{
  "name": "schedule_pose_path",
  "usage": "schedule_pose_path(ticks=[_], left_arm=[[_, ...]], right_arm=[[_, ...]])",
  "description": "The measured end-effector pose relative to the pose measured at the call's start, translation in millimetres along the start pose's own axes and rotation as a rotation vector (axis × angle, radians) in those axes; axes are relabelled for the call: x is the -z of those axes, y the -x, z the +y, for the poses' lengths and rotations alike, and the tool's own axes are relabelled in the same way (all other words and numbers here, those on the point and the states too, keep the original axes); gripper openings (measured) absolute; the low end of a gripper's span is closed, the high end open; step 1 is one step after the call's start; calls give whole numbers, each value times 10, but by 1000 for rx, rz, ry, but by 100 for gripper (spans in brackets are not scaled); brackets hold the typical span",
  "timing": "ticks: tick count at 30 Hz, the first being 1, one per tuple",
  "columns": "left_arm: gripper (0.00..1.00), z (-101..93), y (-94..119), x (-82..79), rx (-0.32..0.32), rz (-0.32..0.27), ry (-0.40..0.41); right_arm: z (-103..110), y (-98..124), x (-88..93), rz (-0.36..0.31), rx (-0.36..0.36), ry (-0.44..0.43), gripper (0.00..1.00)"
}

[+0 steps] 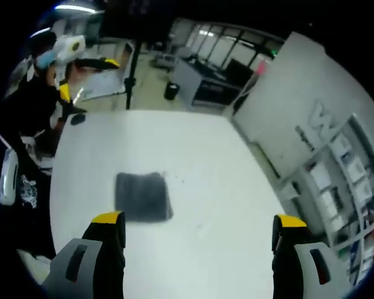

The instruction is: Open the folded towel by lifting each exposed corner and separating the folded layers until the towel lies flat within the target outline without major curled edges

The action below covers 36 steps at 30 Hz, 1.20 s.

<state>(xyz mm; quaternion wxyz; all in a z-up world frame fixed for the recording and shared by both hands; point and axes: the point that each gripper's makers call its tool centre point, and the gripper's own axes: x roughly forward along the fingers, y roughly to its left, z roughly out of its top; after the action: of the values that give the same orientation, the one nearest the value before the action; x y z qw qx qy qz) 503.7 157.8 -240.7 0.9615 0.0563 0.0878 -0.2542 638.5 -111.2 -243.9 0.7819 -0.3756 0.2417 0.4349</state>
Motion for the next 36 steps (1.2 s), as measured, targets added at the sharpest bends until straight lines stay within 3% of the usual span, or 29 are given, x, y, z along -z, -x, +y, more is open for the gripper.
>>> schedule_pose_path(ticks=[7, 17, 30, 36], left_arm=[[100, -5, -83, 148, 1, -73, 183], [100, -308, -189, 491, 106, -119, 447], [100, -317, -217, 758, 114, -204, 682], [100, -394, -297, 899, 131, -214, 766]], right_arm=[[-33, -260, -113, 14, -30, 23, 100], [12, -528, -196, 41, -72, 56, 99], [22, -788, -402, 82, -118, 80, 99], [83, -903, -458, 100, -131, 107, 99]])
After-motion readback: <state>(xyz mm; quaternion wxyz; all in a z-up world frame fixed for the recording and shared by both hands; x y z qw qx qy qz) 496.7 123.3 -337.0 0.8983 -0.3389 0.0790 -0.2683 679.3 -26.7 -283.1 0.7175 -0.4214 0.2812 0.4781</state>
